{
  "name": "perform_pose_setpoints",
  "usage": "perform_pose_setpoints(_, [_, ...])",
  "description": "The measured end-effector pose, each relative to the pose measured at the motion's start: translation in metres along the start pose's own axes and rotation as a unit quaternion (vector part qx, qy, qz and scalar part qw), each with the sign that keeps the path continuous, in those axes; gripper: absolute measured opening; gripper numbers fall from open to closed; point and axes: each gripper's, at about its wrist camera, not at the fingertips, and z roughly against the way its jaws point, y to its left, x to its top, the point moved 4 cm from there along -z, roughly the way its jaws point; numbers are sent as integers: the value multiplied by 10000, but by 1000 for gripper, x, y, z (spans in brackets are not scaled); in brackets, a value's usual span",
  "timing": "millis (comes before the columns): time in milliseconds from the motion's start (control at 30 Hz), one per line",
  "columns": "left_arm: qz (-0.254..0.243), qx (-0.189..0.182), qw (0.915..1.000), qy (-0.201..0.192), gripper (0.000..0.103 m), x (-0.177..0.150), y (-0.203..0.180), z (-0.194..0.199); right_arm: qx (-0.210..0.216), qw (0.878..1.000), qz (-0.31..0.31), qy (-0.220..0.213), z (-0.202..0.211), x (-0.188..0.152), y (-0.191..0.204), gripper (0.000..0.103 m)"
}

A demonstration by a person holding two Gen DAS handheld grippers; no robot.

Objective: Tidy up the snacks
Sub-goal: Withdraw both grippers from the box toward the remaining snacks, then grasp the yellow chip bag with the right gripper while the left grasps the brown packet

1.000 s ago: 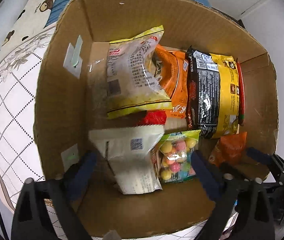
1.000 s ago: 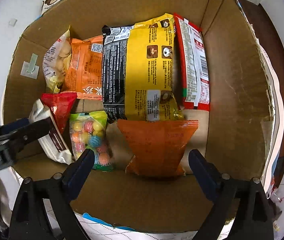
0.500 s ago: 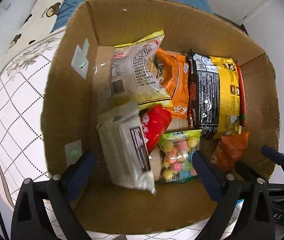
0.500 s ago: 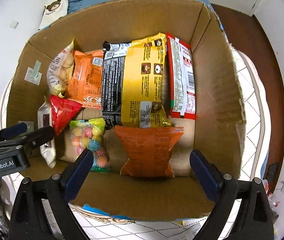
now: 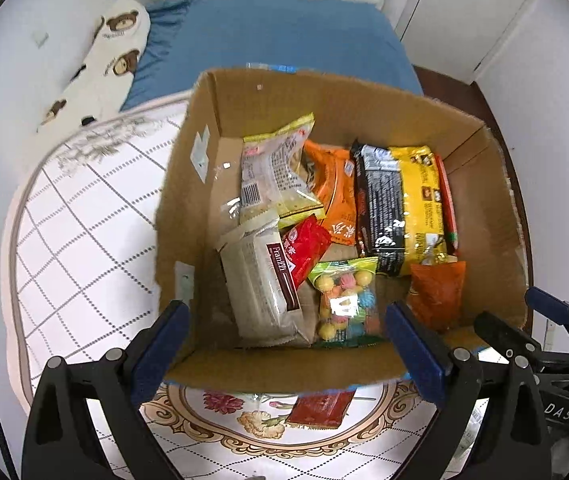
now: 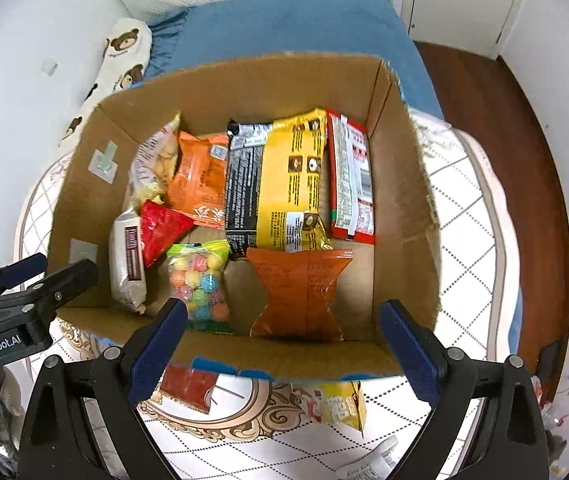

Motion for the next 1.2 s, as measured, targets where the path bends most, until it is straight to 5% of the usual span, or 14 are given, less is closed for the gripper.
perform_pose_setpoints(733, [-44, -133, 9938, -1099, 100, -64, -14, 104, 264, 9938, 77, -1076, 110, -70, 15, 99])
perform_pose_setpoints(1000, [-87, 186, 9976, -658, 100, -113, -12, 57, 366, 9953, -767, -461, 69, -125, -43, 99])
perform_pose_setpoints(1200, [-86, 464, 9989, -62, 100, -136, -10, -7, 993, 9772, -1874, 31, -4, -149, -74, 99])
